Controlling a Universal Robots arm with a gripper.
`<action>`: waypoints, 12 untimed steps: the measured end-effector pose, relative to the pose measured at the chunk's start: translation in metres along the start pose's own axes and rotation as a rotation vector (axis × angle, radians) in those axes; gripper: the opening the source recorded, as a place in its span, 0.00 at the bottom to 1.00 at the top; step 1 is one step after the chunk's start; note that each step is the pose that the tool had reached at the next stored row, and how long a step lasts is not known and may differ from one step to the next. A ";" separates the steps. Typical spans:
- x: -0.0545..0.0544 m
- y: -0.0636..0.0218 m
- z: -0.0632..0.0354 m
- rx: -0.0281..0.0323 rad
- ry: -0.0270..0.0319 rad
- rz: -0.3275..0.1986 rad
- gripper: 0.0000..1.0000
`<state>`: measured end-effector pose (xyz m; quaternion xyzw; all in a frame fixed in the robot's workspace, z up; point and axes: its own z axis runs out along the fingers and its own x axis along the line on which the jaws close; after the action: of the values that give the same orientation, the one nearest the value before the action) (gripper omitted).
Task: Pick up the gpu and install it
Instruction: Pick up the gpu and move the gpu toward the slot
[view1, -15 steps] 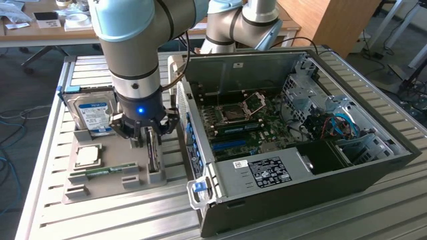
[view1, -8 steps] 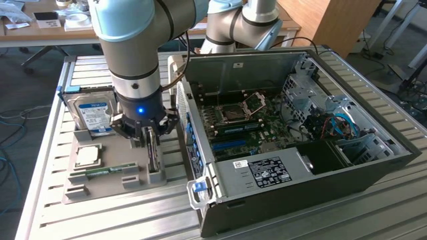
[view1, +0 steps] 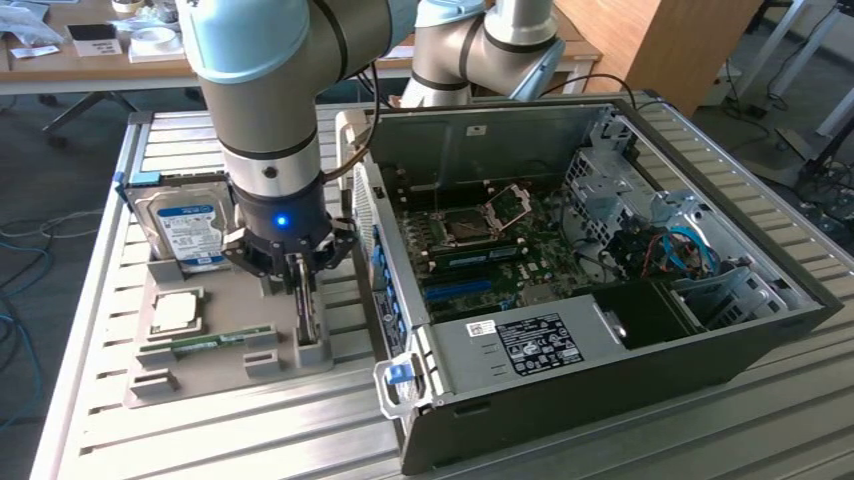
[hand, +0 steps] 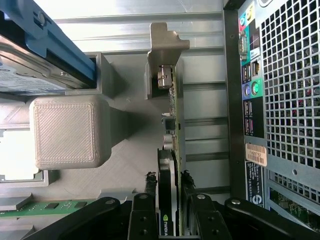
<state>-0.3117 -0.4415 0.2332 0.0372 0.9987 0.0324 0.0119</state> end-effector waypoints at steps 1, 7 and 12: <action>0.000 0.0000 0.0000 0.0000 0.0000 0.000 0.33; 0.000 0.0000 0.0000 0.0000 0.0000 0.000 0.33; 0.000 0.0000 0.0000 0.0000 0.0000 0.000 0.33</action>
<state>-0.3117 -0.4415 0.2332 0.0372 0.9987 0.0324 0.0119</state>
